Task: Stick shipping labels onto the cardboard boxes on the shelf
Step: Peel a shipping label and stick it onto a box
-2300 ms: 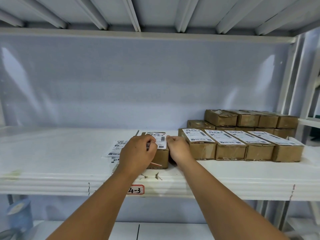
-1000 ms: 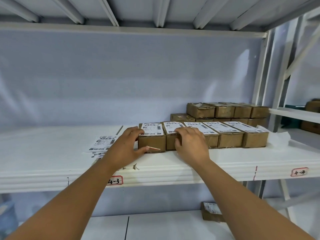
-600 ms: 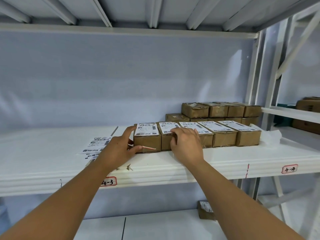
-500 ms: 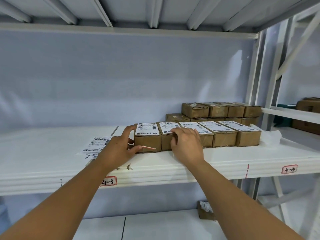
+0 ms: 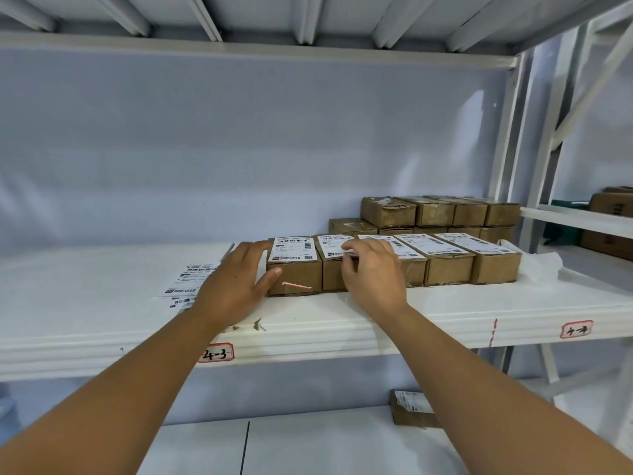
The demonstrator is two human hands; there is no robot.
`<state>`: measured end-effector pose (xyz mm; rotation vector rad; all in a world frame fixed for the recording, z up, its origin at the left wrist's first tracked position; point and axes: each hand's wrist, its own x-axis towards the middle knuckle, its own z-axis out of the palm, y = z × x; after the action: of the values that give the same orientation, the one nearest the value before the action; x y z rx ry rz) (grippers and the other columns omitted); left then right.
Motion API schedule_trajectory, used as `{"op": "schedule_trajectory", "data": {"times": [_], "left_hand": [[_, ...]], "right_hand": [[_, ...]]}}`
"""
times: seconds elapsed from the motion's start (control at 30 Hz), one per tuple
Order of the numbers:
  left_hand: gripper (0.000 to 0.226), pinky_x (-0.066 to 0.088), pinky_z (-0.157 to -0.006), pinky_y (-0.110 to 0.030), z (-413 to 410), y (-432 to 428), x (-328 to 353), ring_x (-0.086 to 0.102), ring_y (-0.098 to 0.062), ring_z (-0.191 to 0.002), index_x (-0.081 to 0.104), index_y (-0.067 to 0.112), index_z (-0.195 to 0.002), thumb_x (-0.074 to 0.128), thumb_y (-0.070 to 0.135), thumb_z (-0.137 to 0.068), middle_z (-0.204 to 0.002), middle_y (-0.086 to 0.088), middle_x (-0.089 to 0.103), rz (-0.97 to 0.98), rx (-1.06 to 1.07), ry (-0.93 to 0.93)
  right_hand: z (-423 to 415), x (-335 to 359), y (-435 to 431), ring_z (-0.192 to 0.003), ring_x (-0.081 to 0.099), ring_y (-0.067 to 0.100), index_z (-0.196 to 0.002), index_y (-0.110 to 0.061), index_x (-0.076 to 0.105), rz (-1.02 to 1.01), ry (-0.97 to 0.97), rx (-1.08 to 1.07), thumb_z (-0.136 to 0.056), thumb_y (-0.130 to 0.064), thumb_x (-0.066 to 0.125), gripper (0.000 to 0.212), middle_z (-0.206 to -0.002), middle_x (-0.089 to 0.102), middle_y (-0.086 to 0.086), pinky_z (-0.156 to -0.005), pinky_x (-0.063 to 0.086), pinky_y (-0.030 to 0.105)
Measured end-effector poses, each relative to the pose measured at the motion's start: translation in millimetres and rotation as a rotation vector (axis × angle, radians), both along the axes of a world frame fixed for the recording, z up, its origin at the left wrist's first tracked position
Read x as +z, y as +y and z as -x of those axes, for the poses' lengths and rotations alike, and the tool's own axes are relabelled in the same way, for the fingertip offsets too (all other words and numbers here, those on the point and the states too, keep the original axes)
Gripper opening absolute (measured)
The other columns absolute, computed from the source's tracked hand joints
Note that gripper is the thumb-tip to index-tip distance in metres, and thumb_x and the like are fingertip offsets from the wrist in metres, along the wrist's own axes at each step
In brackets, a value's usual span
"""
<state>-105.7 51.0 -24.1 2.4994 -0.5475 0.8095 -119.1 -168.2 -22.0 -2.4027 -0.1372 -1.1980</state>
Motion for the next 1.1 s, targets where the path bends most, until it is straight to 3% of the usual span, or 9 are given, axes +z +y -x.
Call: {"op": "schedule_trajectory", "data": {"times": [0.17, 0.33, 0.47, 0.5, 0.63, 0.73, 0.83, 0.93, 1.1], "left_hand": [[0.033, 0.048, -0.090, -0.039, -29, -3, 19, 0.052, -0.023, -0.115, 0.047, 0.018, -0.129, 0.044, 0.029, -0.098, -0.129, -0.003, 0.054, 0.115, 0.101, -0.109], [0.041, 0.046, -0.073, -0.037, -62, 3, 20, 0.047, -0.026, -0.114, 0.051, 0.018, -0.128, 0.044, 0.001, -0.091, -0.123, -0.004, 0.058, -0.030, 0.316, -0.124], [0.045, 0.038, -0.060, -0.034, -74, 0, 5, 0.051, -0.032, -0.106, 0.057, 0.012, -0.121, 0.048, -0.005, -0.080, -0.104, -0.009, 0.065, -0.099, 0.334, -0.189], [0.046, 0.037, -0.058, -0.033, -75, 0, 4, 0.051, -0.032, -0.104, 0.058, 0.011, -0.120, 0.048, -0.006, -0.078, -0.100, -0.010, 0.065, -0.122, 0.341, -0.194], [0.046, 0.037, -0.062, -0.031, -78, 2, 7, 0.046, -0.024, -0.110, 0.050, 0.017, -0.124, 0.043, -0.001, -0.082, -0.104, -0.003, 0.061, -0.210, 0.425, -0.095], [0.042, 0.038, -0.061, -0.030, -80, 2, 5, 0.046, -0.023, -0.107, 0.050, 0.017, -0.121, 0.045, 0.002, -0.082, -0.100, -0.002, 0.061, -0.232, 0.428, -0.046], [0.038, 0.040, -0.064, -0.030, -81, 2, 5, 0.048, -0.024, -0.104, 0.051, 0.017, -0.120, 0.045, 0.005, -0.084, -0.099, -0.006, 0.060, -0.217, 0.432, 0.020], [0.035, 0.039, -0.066, -0.030, -79, 3, 7, 0.048, -0.025, -0.101, 0.052, 0.016, -0.118, 0.045, 0.006, -0.086, -0.098, -0.008, 0.059, -0.191, 0.427, 0.052], [0.030, 0.039, -0.066, -0.029, -76, 2, 10, 0.038, -0.022, -0.085, 0.053, 0.015, -0.116, 0.044, 0.009, -0.088, -0.100, -0.008, 0.058, -0.212, 0.422, 0.105]], "right_hand": [[-23, 35, 1, -0.101, 0.058, 0.024, -0.110, -0.017, 0.064, 0.020, 0.078, 0.017, -0.090, -0.019, 0.050, 0.024, -0.104, 0.067, 0.004, -0.075, 0.044, 0.031], [-82, 80, -1, -0.107, 0.055, 0.029, -0.126, -0.016, 0.052, 0.262, 0.363, -0.089, -0.089, -0.018, 0.049, 0.037, -0.116, 0.060, 0.010, -0.073, 0.044, 0.030], [-130, 88, -4, -0.092, 0.059, 0.028, -0.084, -0.006, 0.055, 0.256, 0.629, -0.114, -0.087, -0.015, 0.049, 0.012, -0.097, 0.058, 0.013, -0.058, 0.041, 0.025], [-139, 88, -4, -0.089, 0.058, 0.027, -0.081, -0.005, 0.055, 0.305, 0.679, -0.122, -0.090, -0.017, 0.048, 0.016, -0.097, 0.058, 0.013, -0.058, 0.040, 0.025], [-164, 80, -7, -0.093, 0.056, 0.026, -0.112, -0.004, 0.058, 0.343, 0.803, -0.182, -0.095, -0.022, 0.046, 0.028, -0.109, 0.059, 0.011, -0.074, 0.042, 0.029], [-175, 76, -10, -0.095, 0.057, 0.027, -0.114, -0.005, 0.058, 0.315, 0.848, -0.227, -0.091, -0.023, 0.052, 0.029, -0.114, 0.059, 0.011, -0.078, 0.045, 0.032], [-184, 75, -14, -0.108, 0.056, 0.033, -0.109, -0.005, 0.058, 0.365, 0.867, -0.269, -0.090, -0.028, 0.050, 0.031, -0.123, 0.057, 0.015, -0.096, 0.045, 0.041], [-180, 80, -16, -0.094, 0.055, 0.028, -0.085, -0.006, 0.056, 0.443, 0.925, -0.276, -0.094, -0.027, 0.048, 0.023, -0.110, 0.058, 0.013, -0.087, 0.046, 0.037], [-181, 89, -13, -0.100, 0.055, 0.025, -0.114, -0.009, 0.061, 0.524, 0.981, -0.302, -0.096, -0.029, 0.049, 0.030, -0.122, 0.058, 0.010, -0.089, 0.046, 0.035]]}}
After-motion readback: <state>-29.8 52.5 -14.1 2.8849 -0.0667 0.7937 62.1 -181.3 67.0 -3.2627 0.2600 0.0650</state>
